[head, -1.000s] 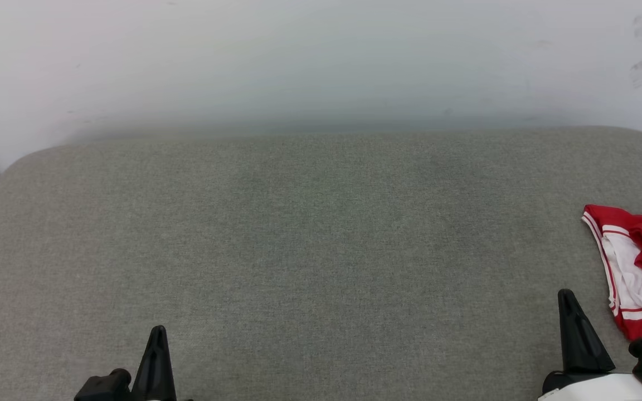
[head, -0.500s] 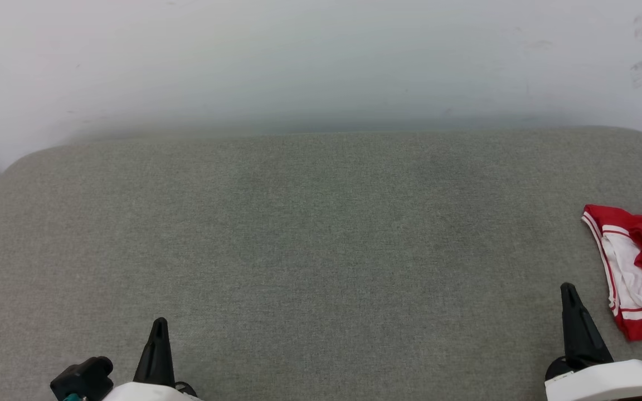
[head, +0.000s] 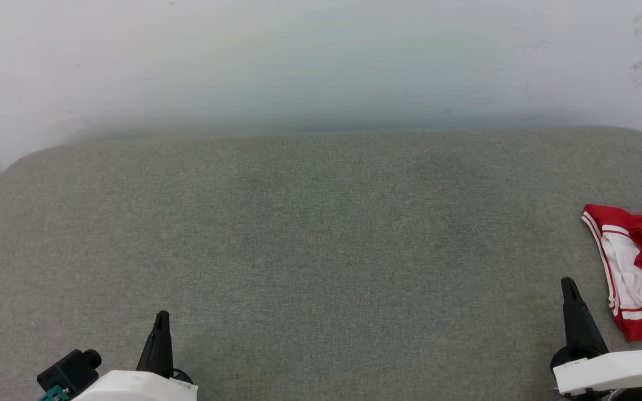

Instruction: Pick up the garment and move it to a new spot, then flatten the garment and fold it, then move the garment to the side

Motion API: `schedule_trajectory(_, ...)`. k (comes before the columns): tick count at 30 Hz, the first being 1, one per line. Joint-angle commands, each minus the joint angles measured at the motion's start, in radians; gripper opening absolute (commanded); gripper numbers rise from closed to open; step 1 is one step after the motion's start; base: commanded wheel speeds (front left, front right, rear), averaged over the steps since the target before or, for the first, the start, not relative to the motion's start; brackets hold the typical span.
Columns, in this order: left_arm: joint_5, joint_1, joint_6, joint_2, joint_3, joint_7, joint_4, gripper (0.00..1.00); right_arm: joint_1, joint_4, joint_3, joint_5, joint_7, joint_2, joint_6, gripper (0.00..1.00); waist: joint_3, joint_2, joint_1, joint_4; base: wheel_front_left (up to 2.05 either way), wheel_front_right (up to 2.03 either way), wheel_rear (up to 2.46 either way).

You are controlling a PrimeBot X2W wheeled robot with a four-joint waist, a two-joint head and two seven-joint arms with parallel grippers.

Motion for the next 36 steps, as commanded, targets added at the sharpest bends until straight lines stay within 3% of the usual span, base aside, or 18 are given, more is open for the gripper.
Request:
schedule_trajectory(1, -0.023, -0.025, -0.006, 0.006, 0.006, 0.003, -0.007, 0.0, -0.026, -0.008, -0.002, 0.025, 0.007, -0.009, 0.0, 0.0, 0.0, 0.0, 0.0, 0.0, 0.0, 0.0, 0.0)
schedule_trajectory(36, -0.453, -0.104, -0.072, 0.008, 0.042, 0.101, 0.056, 0.0, -0.083, 0.043, -0.017, 0.441, 0.109, -0.006, 0.0, 0.0, 0.0, 0.0, 0.0, -0.003, 0.0, 0.0, 0.0)
